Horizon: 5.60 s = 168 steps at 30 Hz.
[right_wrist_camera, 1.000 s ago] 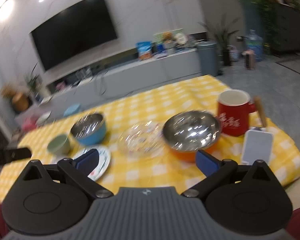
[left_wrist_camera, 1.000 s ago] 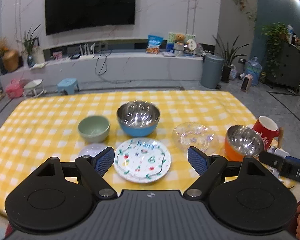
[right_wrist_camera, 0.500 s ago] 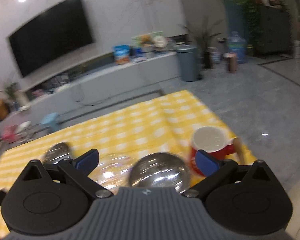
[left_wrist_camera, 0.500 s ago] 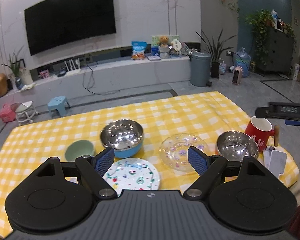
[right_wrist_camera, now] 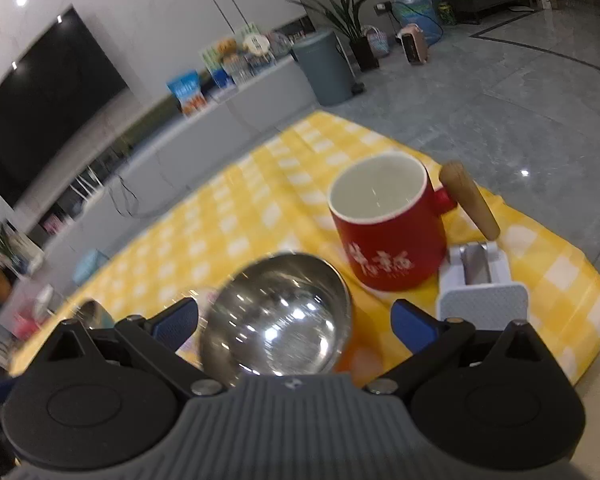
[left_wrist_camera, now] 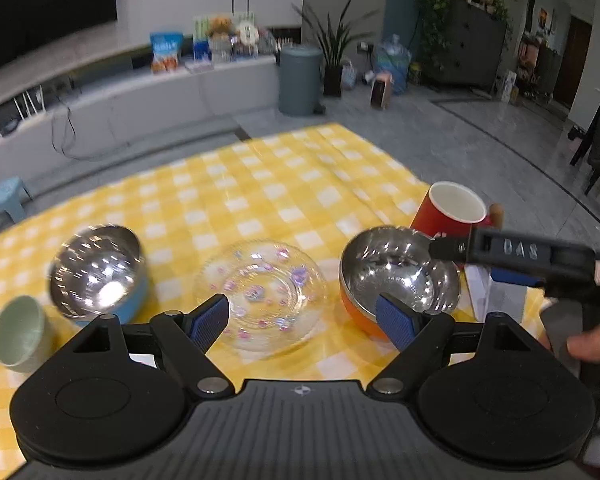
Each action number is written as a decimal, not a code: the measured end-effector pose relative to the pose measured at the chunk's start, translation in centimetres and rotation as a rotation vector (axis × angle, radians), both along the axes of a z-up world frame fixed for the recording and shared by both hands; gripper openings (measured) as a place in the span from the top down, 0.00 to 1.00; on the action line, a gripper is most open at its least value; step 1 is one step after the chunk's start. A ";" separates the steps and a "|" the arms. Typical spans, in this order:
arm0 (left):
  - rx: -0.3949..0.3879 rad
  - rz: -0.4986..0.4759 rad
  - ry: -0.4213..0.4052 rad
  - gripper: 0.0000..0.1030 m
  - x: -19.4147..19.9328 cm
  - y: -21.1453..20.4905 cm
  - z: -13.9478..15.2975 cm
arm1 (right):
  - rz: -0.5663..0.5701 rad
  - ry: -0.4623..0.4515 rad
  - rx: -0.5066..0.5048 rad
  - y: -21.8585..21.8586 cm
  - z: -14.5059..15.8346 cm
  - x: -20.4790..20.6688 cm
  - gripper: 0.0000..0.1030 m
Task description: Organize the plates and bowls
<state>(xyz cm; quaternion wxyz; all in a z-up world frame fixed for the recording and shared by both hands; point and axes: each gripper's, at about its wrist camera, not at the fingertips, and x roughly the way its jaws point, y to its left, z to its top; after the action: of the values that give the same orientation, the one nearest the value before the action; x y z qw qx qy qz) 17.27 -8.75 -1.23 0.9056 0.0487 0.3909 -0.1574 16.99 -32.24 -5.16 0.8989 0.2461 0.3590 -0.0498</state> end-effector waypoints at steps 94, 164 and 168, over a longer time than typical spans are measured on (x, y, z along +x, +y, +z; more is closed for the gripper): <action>-0.120 0.114 0.110 0.90 2.4 -0.9 -9.8 | -0.018 0.128 0.014 3.3 -5.9 0.6 0.67; -0.041 0.416 0.012 0.92 -7.5 7.4 1.8 | 0.361 -0.164 0.026 11.9 4.4 -4.6 0.92; -0.045 0.476 0.011 0.92 -9.2 9.7 2.1 | 0.437 -0.168 0.035 14.4 4.6 -5.3 0.92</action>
<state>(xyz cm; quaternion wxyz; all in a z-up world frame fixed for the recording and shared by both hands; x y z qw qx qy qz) 8.09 0.99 0.90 0.9159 -0.0658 0.3925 0.0514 11.74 -17.85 -0.58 0.9107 0.1812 0.3285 0.1728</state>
